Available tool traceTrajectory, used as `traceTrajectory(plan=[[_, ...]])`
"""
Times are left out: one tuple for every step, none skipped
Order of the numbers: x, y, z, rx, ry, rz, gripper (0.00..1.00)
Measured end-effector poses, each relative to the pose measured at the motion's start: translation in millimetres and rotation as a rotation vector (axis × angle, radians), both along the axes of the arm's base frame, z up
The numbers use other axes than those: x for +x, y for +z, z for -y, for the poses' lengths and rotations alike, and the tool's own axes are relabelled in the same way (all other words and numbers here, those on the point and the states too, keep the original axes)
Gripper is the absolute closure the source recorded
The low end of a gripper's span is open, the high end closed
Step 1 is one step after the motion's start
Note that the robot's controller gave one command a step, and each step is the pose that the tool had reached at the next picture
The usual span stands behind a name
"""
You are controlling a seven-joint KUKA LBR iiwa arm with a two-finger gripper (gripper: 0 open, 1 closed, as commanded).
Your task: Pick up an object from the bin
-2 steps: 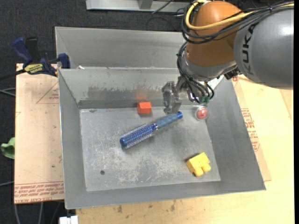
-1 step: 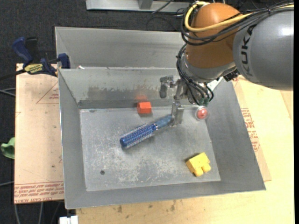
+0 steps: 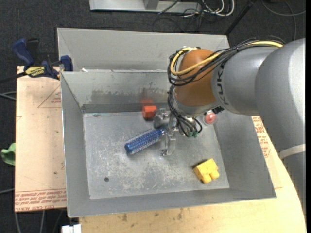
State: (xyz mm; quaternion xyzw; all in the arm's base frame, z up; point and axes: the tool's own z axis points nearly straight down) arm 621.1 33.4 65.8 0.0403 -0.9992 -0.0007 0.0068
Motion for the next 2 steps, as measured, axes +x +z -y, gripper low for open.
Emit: traceTrajectory(plan=[[3.8,4.8,-0.1,0.001,-0.001,0.015,1.00],[15.1,154.6,17.6,-0.001,0.055,0.024,1.00]])
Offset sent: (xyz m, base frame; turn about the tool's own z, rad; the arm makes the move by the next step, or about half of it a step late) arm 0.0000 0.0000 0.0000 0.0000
